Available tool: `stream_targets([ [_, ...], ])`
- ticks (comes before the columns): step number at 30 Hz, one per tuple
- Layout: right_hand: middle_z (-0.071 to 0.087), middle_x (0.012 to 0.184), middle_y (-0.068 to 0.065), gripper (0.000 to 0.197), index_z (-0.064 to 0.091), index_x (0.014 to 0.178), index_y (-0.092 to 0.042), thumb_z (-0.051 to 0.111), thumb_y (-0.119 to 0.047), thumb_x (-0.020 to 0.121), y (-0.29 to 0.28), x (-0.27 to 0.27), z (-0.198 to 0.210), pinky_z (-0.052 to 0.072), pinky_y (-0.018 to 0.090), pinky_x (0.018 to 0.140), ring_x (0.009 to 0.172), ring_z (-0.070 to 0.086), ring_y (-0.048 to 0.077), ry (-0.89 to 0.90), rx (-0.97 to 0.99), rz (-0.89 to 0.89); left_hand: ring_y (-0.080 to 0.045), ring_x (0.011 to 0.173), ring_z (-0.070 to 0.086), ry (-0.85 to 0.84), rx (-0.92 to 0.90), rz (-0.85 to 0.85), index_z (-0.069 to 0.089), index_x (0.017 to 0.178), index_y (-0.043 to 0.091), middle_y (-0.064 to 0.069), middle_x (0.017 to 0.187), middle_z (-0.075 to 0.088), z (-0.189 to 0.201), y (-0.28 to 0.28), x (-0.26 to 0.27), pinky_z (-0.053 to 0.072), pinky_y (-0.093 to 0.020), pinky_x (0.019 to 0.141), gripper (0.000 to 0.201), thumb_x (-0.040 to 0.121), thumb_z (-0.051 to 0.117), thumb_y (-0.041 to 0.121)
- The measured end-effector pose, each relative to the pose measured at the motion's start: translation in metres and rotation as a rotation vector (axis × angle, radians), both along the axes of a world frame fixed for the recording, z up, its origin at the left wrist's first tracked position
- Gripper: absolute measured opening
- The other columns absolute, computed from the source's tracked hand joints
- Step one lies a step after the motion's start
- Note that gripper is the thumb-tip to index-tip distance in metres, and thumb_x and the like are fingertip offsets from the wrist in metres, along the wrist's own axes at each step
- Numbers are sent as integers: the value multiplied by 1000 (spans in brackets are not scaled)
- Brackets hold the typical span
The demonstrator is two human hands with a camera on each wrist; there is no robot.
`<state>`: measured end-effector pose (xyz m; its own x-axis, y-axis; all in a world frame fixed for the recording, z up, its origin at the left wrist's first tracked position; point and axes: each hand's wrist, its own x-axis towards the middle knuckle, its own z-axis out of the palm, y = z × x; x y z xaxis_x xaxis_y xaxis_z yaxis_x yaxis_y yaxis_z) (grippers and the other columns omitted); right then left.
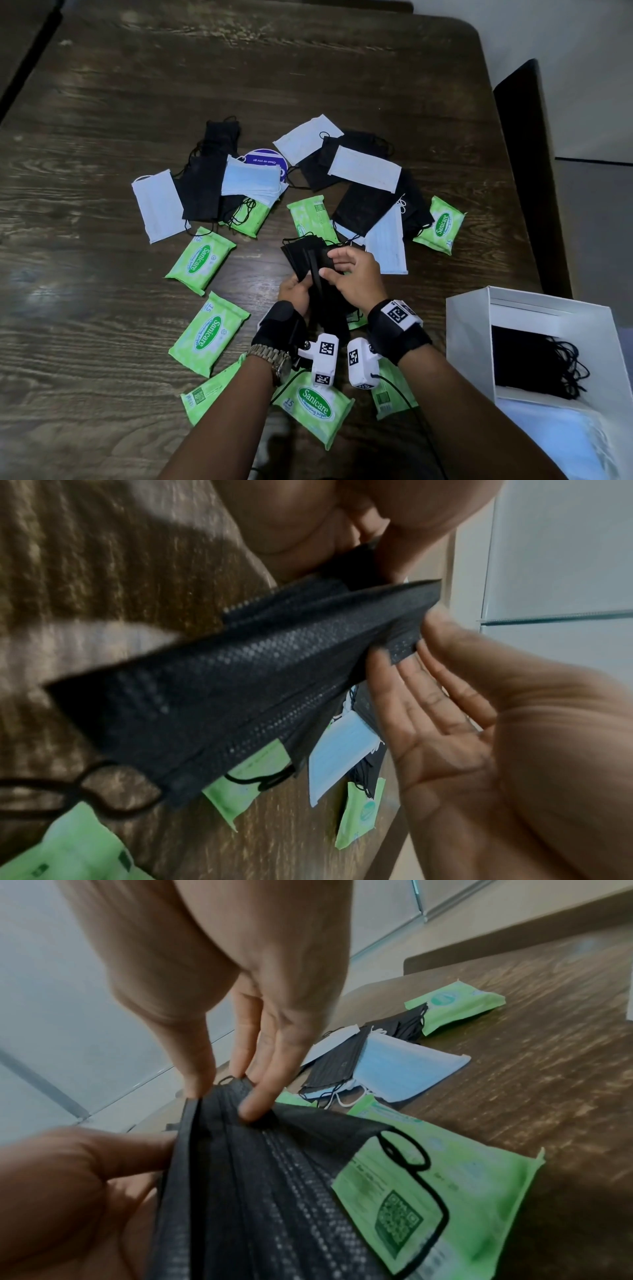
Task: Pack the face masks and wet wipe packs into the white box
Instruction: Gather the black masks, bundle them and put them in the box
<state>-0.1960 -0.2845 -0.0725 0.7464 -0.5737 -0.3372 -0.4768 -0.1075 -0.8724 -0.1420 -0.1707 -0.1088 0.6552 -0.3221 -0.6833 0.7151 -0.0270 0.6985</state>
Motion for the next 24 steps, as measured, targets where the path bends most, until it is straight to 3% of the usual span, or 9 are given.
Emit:
stream_targets([
  [3,71,95,0,28,72,102,-13,83,-8,77,-1,0,-4,51,11,69,81,69,14,12,-122,-6,-26,69,67,33,-8,14,67,102,3,-13,78,71,3,0,-2,56,-38,73,17,96,54,12],
  [7,72,85,2,30,68,101,-14,83,-9,76,-3,1,-3,55,19,68,74,69,14,57,-101,-60,-31,81,66,69,0,22,64,109,-2,-21,94,68,6,0,-6,55,-43,79,22,97,52,13],
  [11,73,95,8,23,69,103,-5,78,-9,83,-10,0,18,57,29,78,88,69,20,8,136,75,-28,76,68,86,-2,4,66,103,1,-15,85,72,5,4,-5,56,-41,79,18,97,50,7],
  [14,71,95,12,7,64,97,-5,67,-7,92,-21,-2,44,55,35,68,84,67,23,-154,467,147,-18,57,67,111,26,-31,64,92,4,-5,67,71,9,8,-3,55,-24,55,19,96,45,2],
  [18,75,88,16,6,63,89,-10,67,-8,92,-35,2,37,53,38,65,75,66,23,-114,249,76,-19,56,60,155,22,-68,58,79,3,-12,72,61,11,11,-1,50,-23,56,20,95,51,12],
  [19,75,85,15,9,62,86,-11,69,-8,91,-36,2,29,54,42,66,72,65,24,-76,198,60,-22,59,63,170,-10,-67,60,82,-2,-15,74,63,13,10,-2,52,-25,59,22,88,60,19],
  [21,74,75,9,15,60,81,-14,73,-10,87,-36,2,13,55,44,68,66,63,21,0,101,56,-30,88,67,243,-125,-57,66,103,-2,-21,101,68,14,9,-4,54,-40,85,50,83,64,44],
  [22,73,73,6,18,60,80,-17,76,-11,84,-34,1,6,56,42,70,64,63,18,26,44,57,-33,102,65,279,-187,-48,67,113,2,-22,114,66,16,8,-5,49,-48,96,62,87,54,57],
  [24,72,73,4,19,61,79,-17,80,-13,81,-32,1,-3,58,36,73,64,65,15,45,-47,33,-34,110,62,317,-243,-43,66,119,8,-22,121,64,12,9,-4,43,-52,103,76,87,38,71],
])
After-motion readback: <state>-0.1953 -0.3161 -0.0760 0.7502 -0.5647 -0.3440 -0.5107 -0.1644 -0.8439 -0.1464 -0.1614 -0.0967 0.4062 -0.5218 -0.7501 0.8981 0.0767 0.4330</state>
